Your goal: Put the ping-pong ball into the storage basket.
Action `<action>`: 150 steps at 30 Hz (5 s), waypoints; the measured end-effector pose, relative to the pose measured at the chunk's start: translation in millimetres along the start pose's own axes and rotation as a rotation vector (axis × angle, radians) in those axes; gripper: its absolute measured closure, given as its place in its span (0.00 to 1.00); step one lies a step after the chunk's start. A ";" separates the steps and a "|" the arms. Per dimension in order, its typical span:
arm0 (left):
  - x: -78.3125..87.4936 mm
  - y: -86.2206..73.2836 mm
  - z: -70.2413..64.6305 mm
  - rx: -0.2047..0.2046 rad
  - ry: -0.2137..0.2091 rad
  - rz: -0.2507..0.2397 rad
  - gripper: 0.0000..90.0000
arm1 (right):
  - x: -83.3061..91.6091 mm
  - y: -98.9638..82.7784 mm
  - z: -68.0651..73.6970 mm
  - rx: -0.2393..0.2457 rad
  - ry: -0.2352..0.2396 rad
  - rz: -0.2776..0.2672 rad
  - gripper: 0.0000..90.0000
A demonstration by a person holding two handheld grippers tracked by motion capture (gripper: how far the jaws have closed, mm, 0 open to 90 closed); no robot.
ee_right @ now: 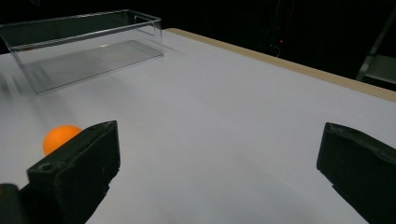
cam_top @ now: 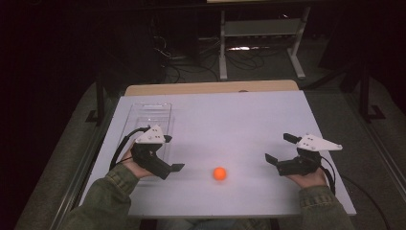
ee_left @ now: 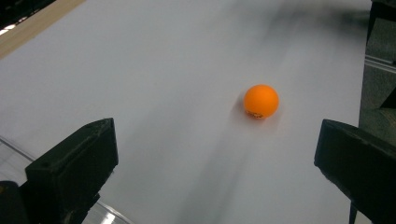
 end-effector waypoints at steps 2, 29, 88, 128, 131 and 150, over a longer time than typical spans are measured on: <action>-1.1 1.0 -0.8 -0.001 -0.004 0.011 0.00 | 0.1 0.1 -0.3 0.004 -0.001 -0.001 0.00; -27.8 16.3 -9.3 -0.022 -0.056 0.143 0.00 | 0.3 0.8 1.0 0.009 0.003 -0.006 0.00; -98.4 2.8 -42.5 -0.126 -0.125 0.359 0.00 | 2.9 3.1 -2.1 0.005 -0.020 -0.026 0.00; -127.9 0.8 -49.0 -0.137 -0.145 0.402 0.00 | 2.2 2.9 -1.9 0.008 -0.014 -0.025 0.00; -131.0 0.3 -50.8 -0.143 -0.149 0.410 0.00 | 2.1 2.8 -1.5 0.009 -0.013 -0.024 0.00; -148.2 -4.7 -54.8 -0.156 -0.158 0.458 0.00 | 2.3 3.3 -1.6 0.011 -0.010 -0.029 0.00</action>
Point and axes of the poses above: each handheld gripper's, and its own axes: x roughly backward along the jaws, y roughly out of its top, z roughly to its left, the point moved 8 cm from there along -x, roughly forward along the jaws, and after that the axes turned 15 degrees about x, right-handed, at the moved point
